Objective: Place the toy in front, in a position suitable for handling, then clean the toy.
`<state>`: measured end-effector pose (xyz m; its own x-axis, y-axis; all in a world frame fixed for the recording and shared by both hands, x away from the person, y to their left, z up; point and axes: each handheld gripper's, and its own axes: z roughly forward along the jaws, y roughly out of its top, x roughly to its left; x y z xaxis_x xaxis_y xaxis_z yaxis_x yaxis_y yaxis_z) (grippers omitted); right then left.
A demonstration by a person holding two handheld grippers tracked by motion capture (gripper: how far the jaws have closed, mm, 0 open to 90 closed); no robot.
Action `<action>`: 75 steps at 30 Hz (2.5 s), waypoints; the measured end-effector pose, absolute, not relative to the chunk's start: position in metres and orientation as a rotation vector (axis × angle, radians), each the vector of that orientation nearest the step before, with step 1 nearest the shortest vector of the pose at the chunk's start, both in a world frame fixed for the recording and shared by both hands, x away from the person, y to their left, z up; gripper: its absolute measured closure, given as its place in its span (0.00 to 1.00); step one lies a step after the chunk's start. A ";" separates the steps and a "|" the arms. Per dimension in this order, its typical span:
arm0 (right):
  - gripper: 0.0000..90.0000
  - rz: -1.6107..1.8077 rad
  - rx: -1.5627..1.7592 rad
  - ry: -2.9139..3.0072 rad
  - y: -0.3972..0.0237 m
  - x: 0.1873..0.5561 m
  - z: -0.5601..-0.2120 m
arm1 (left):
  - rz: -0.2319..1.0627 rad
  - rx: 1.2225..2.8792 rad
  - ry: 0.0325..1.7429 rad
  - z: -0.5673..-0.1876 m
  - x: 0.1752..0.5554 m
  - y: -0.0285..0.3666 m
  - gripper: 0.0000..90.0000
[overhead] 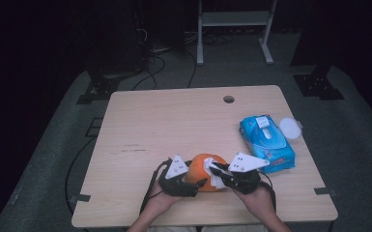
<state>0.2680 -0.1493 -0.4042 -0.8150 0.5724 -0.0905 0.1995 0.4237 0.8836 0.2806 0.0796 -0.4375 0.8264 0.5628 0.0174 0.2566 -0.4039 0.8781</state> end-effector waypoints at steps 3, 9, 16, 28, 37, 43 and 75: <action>0.88 1.343 0.606 2.312 -0.143 0.264 -0.402 | 0.424 2.016 0.572 -0.437 0.277 0.074 0.27; 0.88 1.372 0.678 2.316 -0.152 0.273 -0.407 | 0.423 1.981 0.612 -0.443 0.280 0.080 0.10; 0.88 1.365 0.677 2.315 -0.152 0.276 -0.406 | 0.302 1.966 0.674 -0.451 0.283 0.087 0.14; 0.88 1.271 0.566 2.293 -0.136 0.266 -0.396 | 0.440 1.989 0.592 -0.445 0.274 0.074 0.31; 0.88 1.330 0.701 2.312 -0.168 0.279 -0.403 | 0.169 1.891 0.715 -0.457 0.295 0.083 0.19; 0.88 1.309 0.571 2.292 -0.144 0.260 -0.396 | 0.372 1.938 0.614 -0.443 0.275 0.068 0.34; 0.89 1.269 0.761 2.254 -0.179 0.273 -0.399 | 0.300 1.907 0.632 -0.446 0.284 0.061 0.12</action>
